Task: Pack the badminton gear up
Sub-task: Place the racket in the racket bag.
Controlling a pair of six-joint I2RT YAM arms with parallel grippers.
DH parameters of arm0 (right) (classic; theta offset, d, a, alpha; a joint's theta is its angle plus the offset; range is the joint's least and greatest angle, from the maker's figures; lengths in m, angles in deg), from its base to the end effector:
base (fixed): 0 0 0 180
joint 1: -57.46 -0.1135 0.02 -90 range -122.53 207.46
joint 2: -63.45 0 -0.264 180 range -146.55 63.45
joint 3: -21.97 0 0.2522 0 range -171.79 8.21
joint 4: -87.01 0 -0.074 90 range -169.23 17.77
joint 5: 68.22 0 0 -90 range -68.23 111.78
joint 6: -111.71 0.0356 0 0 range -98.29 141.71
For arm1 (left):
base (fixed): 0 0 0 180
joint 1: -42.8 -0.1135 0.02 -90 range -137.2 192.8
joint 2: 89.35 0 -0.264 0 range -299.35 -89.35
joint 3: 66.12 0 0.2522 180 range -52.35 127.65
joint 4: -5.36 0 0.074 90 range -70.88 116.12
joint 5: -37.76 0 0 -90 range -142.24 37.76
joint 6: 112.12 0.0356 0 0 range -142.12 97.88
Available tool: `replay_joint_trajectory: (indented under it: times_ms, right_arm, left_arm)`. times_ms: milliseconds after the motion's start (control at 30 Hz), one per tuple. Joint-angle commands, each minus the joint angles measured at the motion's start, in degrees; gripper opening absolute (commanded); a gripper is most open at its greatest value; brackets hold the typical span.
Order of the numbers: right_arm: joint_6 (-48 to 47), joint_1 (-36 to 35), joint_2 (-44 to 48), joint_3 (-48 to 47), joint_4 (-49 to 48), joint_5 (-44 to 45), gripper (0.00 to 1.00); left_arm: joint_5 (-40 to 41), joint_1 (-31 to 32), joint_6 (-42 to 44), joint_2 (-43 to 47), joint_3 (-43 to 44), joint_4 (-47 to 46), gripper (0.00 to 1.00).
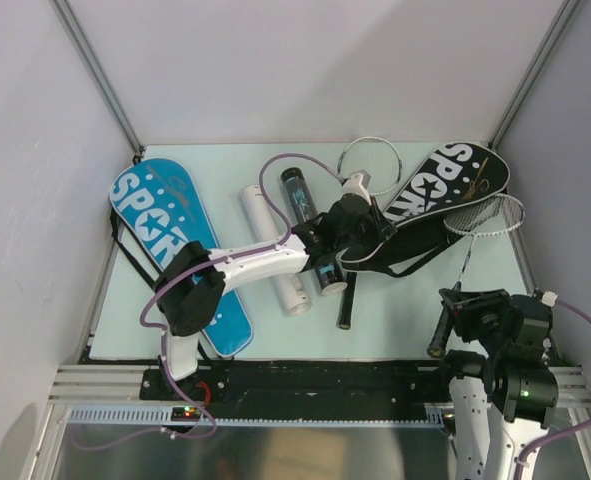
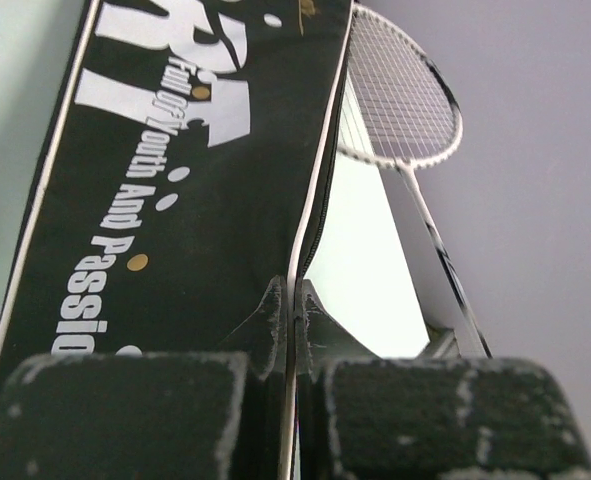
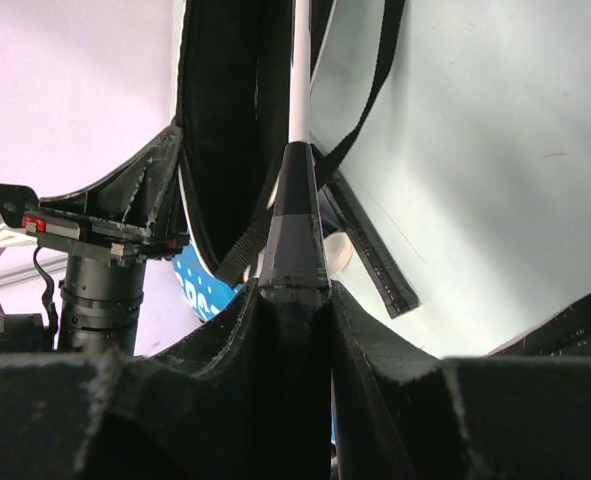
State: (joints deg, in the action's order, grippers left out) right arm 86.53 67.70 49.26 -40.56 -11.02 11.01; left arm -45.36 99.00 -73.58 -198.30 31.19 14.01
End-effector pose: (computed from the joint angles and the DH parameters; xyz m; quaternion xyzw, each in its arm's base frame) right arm 0.0233 0.0026 0.3063 0.4994 0.7229 0.2891 0.3800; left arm 0.2568 -0.3760 0.2744 -0.0004 0.8198 -0.4315 0.3764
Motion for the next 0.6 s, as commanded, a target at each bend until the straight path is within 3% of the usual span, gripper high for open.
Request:
replay_joint_trajectory:
  times_ms: [0,367,567]
  right_arm:
    - [-0.39,0.13,2.81,4.44,-14.84,-3.71,0.0]
    - [-5.43,0.13,-2.71,16.04,-30.4,-16.08,0.0]
    - [-5.86,0.11,-5.95,18.28,-29.7,-18.33,0.0]
  left_arm:
    - [-4.48,0.52,-3.42,3.5,-1.15,-5.02,0.0]
    - [-13.17,0.99,-4.28,5.23,-4.8,-6.88,0.0]
    - [-15.12,0.93,-1.81,4.93,-4.92,-6.97,0.0]
